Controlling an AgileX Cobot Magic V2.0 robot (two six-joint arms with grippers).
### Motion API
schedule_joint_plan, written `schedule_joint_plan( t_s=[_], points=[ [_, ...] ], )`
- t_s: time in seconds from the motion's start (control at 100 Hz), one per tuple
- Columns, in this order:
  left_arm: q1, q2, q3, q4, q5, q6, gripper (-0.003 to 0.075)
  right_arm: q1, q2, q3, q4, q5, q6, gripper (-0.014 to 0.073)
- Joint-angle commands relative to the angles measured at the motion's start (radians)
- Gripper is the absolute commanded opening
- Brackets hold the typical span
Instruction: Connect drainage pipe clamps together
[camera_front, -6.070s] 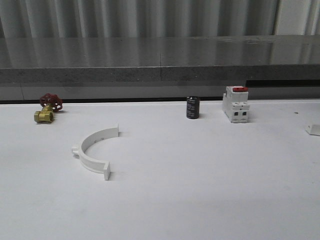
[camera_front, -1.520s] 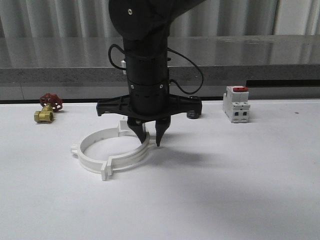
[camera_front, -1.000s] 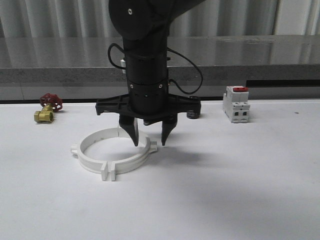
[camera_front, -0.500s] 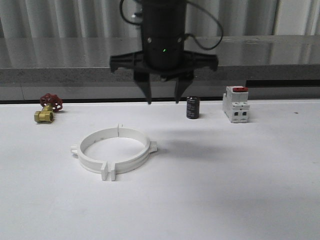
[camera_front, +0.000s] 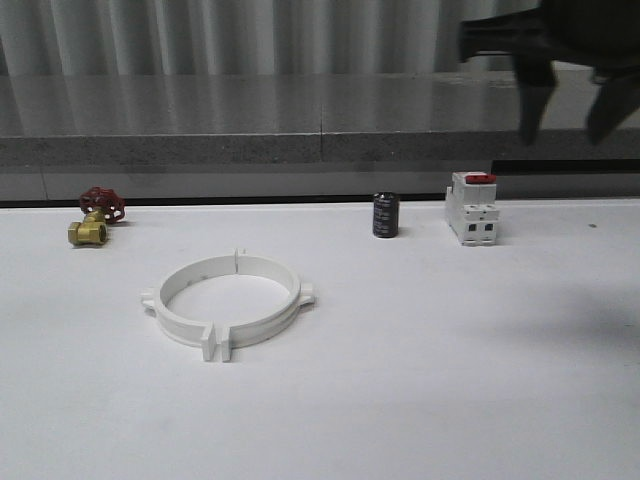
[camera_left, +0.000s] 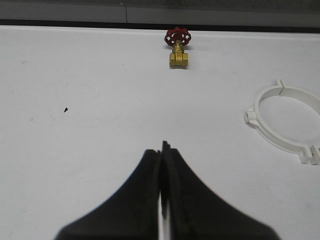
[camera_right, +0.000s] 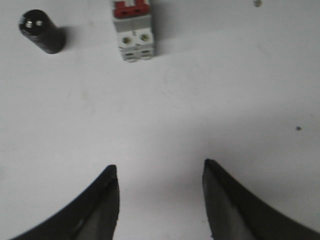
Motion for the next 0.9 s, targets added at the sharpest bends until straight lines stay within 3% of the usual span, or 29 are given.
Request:
schedule_joint_plan(
  t_s=[0.0, 0.48, 0.59, 0.82, 0.89],
  points=[
    [0.003, 0.003, -0.028, 0.005, -0.071, -0.001, -0.002, -0.03, -0.153, 0.087, -0.035, -0.043, -0.01, 0.0395],
    [0.003, 0.003, -0.028, 0.005, -0.071, -0.001, -0.002, -0.035, -0.667, 0.515, -0.136, -0.048, 0.085, 0.0384],
    [0.003, 0.003, -0.028, 0.005, -0.071, -0.001, -0.002, -0.035, -0.753, 0.554, -0.149, -0.022, 0.085, 0.0291],
    [0.003, 0.003, -0.028, 0.005, -0.071, -0.001, -0.002, -0.034, -0.915, 0.592, -0.21, 0.047, 0.085, -0.0062],
    [0.003, 0.003, -0.028, 0.005, -0.071, -0.001, -0.002, -0.034, -0.95, 0.593, -0.225, 0.044, 0.085, -0.0062]
  ],
)
